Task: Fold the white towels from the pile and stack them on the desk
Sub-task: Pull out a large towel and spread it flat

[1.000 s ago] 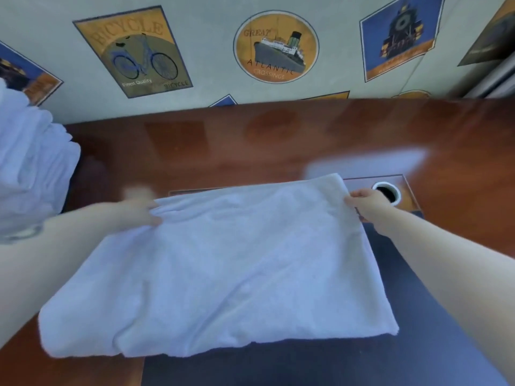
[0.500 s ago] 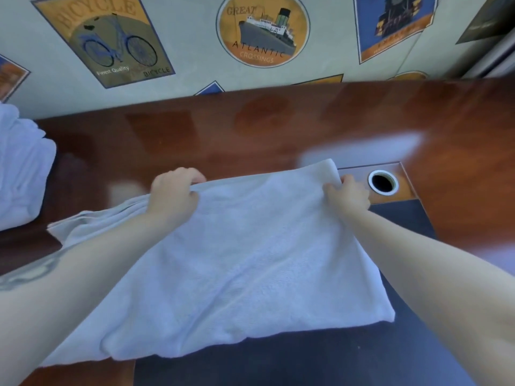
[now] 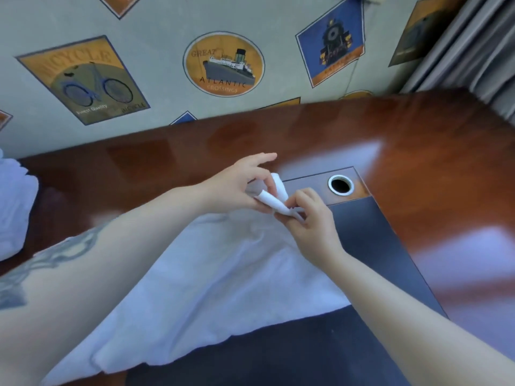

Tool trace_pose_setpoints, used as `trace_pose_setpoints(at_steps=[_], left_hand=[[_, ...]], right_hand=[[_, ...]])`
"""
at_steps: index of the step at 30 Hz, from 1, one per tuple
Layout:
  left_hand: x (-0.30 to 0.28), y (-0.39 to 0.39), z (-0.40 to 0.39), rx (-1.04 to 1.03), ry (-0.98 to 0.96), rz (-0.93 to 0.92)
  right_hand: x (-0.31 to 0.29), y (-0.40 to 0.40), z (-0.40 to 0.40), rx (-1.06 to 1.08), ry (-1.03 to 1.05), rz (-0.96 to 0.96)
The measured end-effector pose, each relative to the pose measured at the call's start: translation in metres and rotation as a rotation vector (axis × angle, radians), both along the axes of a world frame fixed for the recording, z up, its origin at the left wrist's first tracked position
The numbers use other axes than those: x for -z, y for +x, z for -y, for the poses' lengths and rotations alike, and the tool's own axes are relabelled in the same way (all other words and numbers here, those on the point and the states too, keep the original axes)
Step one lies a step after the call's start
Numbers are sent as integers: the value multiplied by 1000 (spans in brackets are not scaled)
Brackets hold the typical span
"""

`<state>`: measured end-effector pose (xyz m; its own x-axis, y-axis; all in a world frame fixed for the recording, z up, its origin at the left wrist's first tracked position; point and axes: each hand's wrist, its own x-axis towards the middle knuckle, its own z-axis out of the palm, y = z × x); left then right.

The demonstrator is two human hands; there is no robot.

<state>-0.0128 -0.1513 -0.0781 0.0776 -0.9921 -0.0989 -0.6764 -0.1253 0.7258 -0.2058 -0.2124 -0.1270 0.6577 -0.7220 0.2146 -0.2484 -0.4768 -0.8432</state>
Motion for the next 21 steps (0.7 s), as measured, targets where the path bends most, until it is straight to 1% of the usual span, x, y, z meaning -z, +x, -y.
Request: trace_pose_setpoints(at_steps=[3, 7, 10, 12, 15, 18, 21], left_hand=[[-28, -2, -17, -7, 39, -78], [-58, -12, -47, 22, 80, -31], [-80, -21, -72, 50, 120, -103], [-93, -24, -88, 42, 105, -76], [-109, -29, -116, 48, 27, -87], [-125, -27, -142, 16, -120, -152], [-144, -26, -163, 36, -256, -154]], right_hand=[[-20, -11, -13, -52, -56, 17], [-47, -22, -39, -112, -110, 41], [-65, -25, -60, -108, -140, 56], [-78, -23, -75, -88, -149, 70], [-101, -16, -97, -82, -166, 112], [-125, -8, -118, -70, -210, 163], [-142, -2, -138, -36, -220, 206]])
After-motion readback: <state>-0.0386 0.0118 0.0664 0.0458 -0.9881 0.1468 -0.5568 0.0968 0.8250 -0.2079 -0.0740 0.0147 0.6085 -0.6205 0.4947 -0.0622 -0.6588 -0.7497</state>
